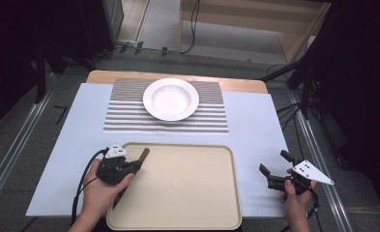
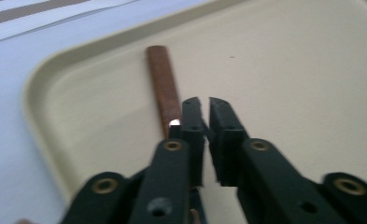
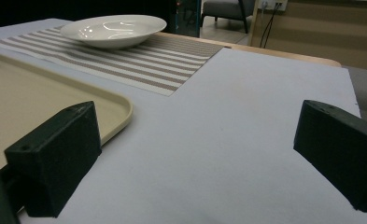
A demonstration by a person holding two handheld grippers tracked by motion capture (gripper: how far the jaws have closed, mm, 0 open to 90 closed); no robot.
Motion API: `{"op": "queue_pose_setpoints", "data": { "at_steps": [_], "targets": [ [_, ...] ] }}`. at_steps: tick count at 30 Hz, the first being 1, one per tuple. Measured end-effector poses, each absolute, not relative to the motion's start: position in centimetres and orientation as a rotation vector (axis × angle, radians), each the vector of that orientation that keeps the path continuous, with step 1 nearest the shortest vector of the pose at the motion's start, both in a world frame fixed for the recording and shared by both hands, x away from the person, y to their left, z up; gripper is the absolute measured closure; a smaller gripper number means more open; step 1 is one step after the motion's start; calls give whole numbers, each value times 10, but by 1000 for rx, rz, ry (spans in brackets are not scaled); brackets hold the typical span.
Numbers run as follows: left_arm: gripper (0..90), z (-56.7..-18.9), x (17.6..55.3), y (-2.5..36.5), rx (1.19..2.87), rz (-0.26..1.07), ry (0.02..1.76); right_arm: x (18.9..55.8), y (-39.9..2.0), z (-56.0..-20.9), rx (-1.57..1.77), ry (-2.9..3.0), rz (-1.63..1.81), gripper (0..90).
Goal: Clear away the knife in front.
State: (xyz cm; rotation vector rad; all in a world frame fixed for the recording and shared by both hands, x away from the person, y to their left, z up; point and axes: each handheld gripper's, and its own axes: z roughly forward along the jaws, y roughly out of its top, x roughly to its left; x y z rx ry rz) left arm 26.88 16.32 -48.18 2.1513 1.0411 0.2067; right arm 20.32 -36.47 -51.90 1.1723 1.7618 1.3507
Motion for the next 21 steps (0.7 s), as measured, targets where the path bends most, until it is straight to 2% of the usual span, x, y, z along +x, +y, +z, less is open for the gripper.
{"op": "queue_pose_setpoints", "data": {
  "at_steps": [6, 21],
  "targets": [
    [898, -490, 272, 153, 2230, 220, 1016, 203, -365, -519, 1173, 1762, 1350, 0],
    [899, -492, 272, 184, 2210, 216, 1072, 203, -365, -519, 1172, 1764, 1348, 0]
  ]
}}
